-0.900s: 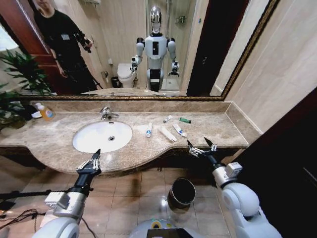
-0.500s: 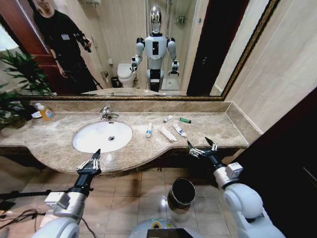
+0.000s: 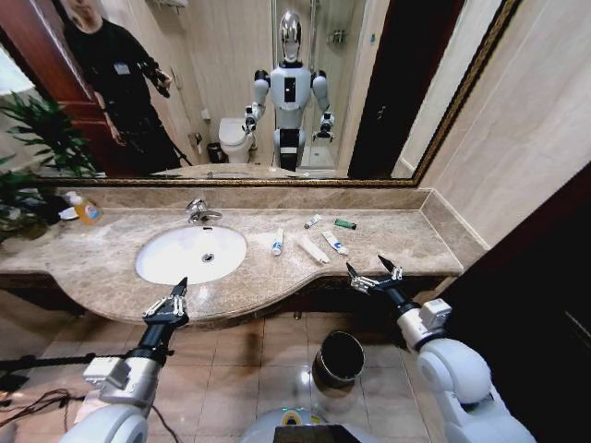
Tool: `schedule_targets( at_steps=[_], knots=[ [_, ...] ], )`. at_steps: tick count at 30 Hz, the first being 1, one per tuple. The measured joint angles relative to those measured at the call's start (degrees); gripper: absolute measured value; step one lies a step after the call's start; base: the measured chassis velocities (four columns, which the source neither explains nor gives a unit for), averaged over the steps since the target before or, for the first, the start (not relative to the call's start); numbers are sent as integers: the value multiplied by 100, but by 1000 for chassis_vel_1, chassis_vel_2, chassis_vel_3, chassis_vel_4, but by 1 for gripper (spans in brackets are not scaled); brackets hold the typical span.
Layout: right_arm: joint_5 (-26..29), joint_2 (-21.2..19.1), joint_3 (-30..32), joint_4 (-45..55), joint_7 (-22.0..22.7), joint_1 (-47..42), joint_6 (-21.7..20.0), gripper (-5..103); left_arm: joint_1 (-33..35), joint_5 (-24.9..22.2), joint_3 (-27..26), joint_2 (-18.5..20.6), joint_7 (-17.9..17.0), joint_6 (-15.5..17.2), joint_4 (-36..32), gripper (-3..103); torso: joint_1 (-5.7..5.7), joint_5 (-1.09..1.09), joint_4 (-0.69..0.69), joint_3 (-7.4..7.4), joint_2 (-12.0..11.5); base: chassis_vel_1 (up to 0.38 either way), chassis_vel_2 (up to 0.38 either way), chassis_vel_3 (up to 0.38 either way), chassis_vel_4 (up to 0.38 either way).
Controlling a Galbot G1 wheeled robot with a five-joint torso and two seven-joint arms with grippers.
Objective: Pick up the trash from the sink and place it in the trash bin.
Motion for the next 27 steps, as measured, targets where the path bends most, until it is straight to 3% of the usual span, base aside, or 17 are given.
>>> schedule_targets(
  at_steps=[17,27],
  knots=[
    [999,-677,-162,-1274,-197,847,128,100,0,0,0,0,0,0,0,0,0,1,0,0,0,0,0,0,0],
    [1137,-910,-410,-2348,-430,1828,167,100,0,0,0,0,0,0,0,0,1,0,0,1,0,0,0,0,0]
  ],
)
